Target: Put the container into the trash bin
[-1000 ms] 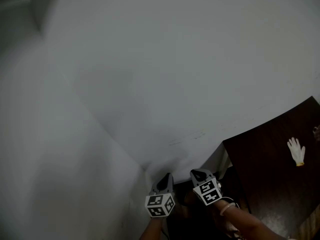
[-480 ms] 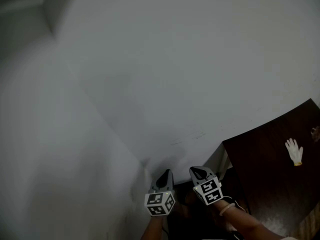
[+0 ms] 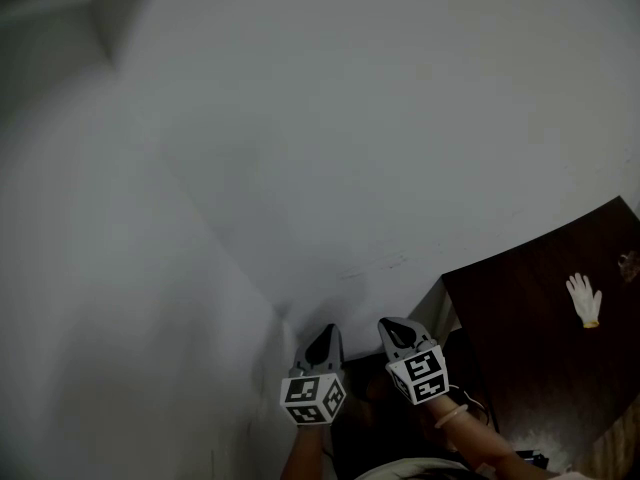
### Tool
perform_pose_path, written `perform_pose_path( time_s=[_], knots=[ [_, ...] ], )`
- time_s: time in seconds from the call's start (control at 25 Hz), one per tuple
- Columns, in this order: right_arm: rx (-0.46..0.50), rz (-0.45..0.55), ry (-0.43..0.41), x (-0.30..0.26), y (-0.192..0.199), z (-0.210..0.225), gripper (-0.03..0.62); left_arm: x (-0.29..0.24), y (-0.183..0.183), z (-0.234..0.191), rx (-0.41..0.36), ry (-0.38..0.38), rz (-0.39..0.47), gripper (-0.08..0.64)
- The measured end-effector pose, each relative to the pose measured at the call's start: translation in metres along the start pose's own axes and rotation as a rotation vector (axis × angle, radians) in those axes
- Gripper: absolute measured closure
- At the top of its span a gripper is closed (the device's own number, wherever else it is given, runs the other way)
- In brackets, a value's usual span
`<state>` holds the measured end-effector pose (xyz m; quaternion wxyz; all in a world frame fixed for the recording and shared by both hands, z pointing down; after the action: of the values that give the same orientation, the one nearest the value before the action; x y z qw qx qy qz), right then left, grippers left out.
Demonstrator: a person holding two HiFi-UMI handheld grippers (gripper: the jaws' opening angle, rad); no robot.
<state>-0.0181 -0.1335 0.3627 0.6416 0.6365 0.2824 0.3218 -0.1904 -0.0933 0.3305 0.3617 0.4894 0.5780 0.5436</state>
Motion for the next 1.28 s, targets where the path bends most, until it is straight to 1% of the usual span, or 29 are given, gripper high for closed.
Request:
perform_pose_path(
  time_s=[0.24,0.44,0.72,0.92,1.28],
  knots=[
    [-0.045,0.041,0.030,0.010,-0.019,0.014,0.585,0.005,-0.015,0.014,0.023,0.013,0.017,0.540],
    [-0.005,0.072,0.023,0.011,-0.035,0.018,0.586,0.008,-0.028,0.017,0.042,0.005,0.057,0.540],
    [0.034,0.110,0.017,0.018,-0.057,0.017,0.586,0.013,-0.051,0.020,0.030,-0.003,0.095,0.540],
    [0.056,0.118,0.012,0.016,-0.067,0.017,0.586,0.012,-0.060,0.019,0.030,0.000,0.105,0.540],
    [0.061,0.121,0.018,0.017,-0.073,0.018,0.586,0.014,-0.062,0.017,0.028,-0.002,0.099,0.540]
  ],
)
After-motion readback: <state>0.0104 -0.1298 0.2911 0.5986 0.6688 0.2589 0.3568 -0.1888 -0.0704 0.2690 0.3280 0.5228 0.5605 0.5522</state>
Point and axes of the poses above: the fingertips, and each gripper's own axes: x backward along the fingers, z to its right, y out of its underside, the point moved 9 cm from there along x, backward along the fingers, and after that the axes turned 12 degrees about z, right-handed, at the moved point
